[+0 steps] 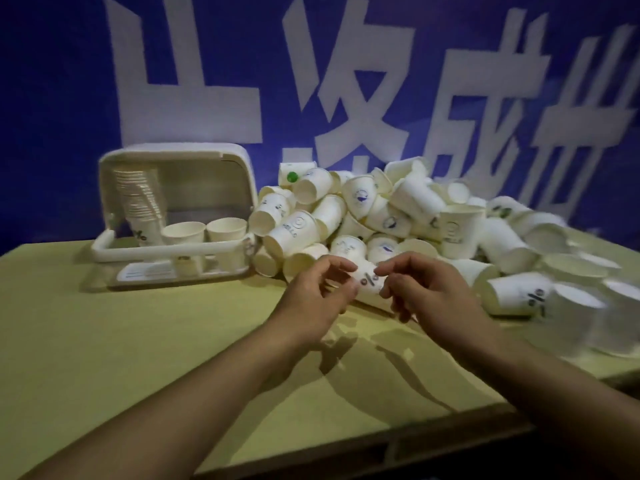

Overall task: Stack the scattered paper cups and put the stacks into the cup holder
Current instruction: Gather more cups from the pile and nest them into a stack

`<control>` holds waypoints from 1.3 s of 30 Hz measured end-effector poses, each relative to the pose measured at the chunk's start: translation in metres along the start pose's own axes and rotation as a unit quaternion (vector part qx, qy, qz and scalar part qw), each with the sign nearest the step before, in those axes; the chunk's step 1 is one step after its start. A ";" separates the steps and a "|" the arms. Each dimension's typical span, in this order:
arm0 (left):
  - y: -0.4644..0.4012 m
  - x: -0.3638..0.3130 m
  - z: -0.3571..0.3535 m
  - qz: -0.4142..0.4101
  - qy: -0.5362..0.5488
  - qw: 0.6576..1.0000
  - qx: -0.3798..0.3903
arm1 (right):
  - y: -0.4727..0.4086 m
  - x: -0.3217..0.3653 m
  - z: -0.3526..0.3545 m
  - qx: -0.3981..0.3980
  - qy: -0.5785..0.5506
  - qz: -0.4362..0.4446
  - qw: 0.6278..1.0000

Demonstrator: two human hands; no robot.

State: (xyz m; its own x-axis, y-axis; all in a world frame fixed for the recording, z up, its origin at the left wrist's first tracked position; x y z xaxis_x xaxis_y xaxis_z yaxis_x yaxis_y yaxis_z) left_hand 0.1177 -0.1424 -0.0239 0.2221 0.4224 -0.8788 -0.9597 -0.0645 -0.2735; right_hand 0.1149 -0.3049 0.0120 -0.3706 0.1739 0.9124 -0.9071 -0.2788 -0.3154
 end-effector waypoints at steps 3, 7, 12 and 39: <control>0.002 -0.029 -0.062 -0.046 -0.037 0.990 0.128 | 0.026 -0.010 0.058 -0.050 0.040 -0.014 0.998; -0.002 -0.055 -0.110 -0.074 0.001 0.981 0.178 | 0.058 -0.012 0.124 -0.098 0.112 0.001 0.989; -0.004 -0.061 -0.140 -0.080 0.110 0.970 0.200 | 0.085 -0.020 0.191 -0.205 0.319 0.048 0.924; 0.015 -0.047 -0.137 -0.124 0.167 0.969 0.135 | 0.084 -0.038 0.117 -0.205 0.137 0.134 0.960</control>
State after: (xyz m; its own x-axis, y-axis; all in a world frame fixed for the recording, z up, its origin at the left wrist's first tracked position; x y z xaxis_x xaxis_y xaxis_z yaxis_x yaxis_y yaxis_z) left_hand 0.1167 -0.2874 -0.0399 0.4521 0.0746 -0.8889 -0.8695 0.2589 -0.4205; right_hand 0.0759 -0.4457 -0.0189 -0.5895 0.4059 0.6984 -0.7527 0.0377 -0.6573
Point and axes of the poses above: each hand's wrist, its own y-axis away from the middle knuckle, its own z-axis out of the back of the hand, x = y × z, the point moved 9 cm from there along -y, towards the middle knuckle, and after that the axes turned 5 degrees about -y, right-handed, at the moved point
